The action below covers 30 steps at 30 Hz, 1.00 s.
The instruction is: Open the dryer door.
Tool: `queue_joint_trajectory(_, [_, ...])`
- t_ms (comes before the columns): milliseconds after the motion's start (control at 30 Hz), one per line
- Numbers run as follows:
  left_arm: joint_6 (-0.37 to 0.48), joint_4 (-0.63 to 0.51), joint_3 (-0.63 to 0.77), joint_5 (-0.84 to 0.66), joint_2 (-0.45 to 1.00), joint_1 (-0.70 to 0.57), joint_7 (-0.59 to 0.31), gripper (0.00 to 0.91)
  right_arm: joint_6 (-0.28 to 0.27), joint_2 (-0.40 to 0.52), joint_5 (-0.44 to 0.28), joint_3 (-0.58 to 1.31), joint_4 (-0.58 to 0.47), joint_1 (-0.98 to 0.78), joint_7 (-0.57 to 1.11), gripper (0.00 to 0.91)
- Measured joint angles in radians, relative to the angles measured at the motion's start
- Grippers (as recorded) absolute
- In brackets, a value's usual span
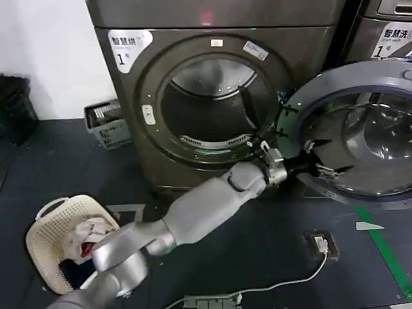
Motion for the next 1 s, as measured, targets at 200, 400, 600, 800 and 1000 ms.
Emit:
queue_joint_trajectory(200, [-0.056, -0.086, 0.026, 0.033, 0.000, 0.023, -0.033, 0.907, -0.007, -0.003, -0.012, -0.002, 0.013, 0.000, 0.022, 0.907])
queue_joint_trajectory(400, [-0.135, -0.218, 0.050, 0.016, 0.113, 0.068, -0.047, 0.907, -0.016, -0.018, -0.016, 0.011, 0.019, 0.007, 0.048, 0.907])
queue_joint_trajectory(600, [-0.213, -0.325, 0.061, -0.018, 0.279, 0.102, -0.051, 0.907, -0.064, -0.018, 0.007, 0.003, 0.049, 0.008, 0.085, 0.907])
queue_joint_trajectory(800, [-0.206, -0.438, 0.077, -0.017, 0.441, 0.133, -0.068, 0.907, -0.047, -0.018, 0.005, 0.002, 0.060, 0.015, 0.081, 0.907])
queue_joint_trajectory(1000, [-0.164, -0.560, 0.048, -0.035, 0.629, 0.178, -0.071, 0.907, 0.017, -0.017, -0.046, 0.024, 0.071, 0.040, 0.020, 0.907])
